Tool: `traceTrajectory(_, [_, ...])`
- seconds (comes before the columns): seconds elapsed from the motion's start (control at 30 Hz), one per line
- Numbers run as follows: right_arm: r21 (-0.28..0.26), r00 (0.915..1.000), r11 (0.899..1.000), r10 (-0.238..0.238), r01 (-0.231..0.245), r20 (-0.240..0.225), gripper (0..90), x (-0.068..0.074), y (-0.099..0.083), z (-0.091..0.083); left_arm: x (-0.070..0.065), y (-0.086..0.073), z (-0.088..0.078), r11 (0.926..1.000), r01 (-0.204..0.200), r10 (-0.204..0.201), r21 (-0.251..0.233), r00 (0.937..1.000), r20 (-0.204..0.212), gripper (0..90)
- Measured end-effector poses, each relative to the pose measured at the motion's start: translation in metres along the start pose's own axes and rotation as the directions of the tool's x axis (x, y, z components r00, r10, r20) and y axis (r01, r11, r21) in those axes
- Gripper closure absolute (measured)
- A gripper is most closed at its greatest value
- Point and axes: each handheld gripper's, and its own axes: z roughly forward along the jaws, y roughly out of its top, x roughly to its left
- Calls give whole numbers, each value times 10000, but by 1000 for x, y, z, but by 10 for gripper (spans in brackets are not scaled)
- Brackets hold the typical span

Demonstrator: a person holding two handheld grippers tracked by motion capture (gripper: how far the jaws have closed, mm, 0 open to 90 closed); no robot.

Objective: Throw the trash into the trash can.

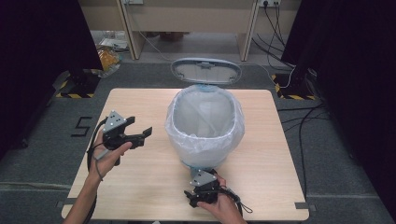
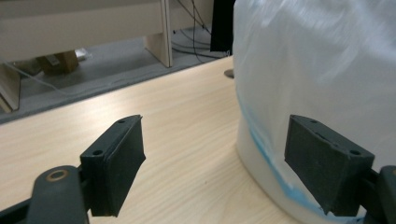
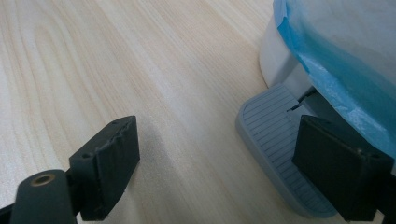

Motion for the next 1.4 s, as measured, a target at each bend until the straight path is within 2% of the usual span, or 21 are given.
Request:
traceTrajectory(0.3, [0,10000,10000,-22,22,9,147,0,0,0,9,-33,7,9987,422,-424,291,9991,69,197])
traceTrajectory(0.43, [-2,10000,10000,-25,25,7,146,0,0,0,12,-49,11,9962,527,-519,693,9986,-120,198])
traceTrajectory(0.63, [1,10000,10000,-61,61,-13,145,-1,0,0,15,-73,18,9903,456,-410,1315,9984,-377,200])
traceTrajectory(0.87, [15,10000,10000,-53,53,-35,145,-1,0,0,16,-101,25,9749,433,-316,2183,9979,-570,199])
traceTrajectory(0.93, [1,10000,10000,-55,55,-24,145,0,0,0,15,-108,28,9678,216,-70,2506,9982,-593,198])
traceTrajectory(1.0, [17,10000,10000,-56,56,-41,145,-1,0,0,14,-113,29,9678,185,-6,2511,9975,-711,196])
traceTrajectory(1.07, [22,10000,10000,-49,49,-40,146,-1,0,0,14,-116,29,9627,164,27,2702,9975,-703,189])
traceTrajectory(1.13, [19,10000,10000,-55,56,-44,145,-1,0,0,13,-121,29,9607,197,5,2769,9973,-728,182])
traceTrajectory(1.27, [4,10000,10000,-60,60,-45,145,0,-1,-1,14,-130,28,9503,215,-11,3105,9978,-659,151])
traceTrajectory(1.33, [-1,10000,10000,-60,60,-52,145,-1,-1,-1,17,-136,29,9438,390,-185,3281,9977,-655,151])
traceTrajectory(1.37, [-2,10000,10000,-67,67,-62,145,-1,-1,-1,17,-136,28,9450,434,-220,3241,9973,-695,148])
traceTrajectory(1.4, [0,10000,10000,-72,72,-63,145,-1,-1,-1,17,-136,28,9428,366,-117,3312,9970,-768,150])
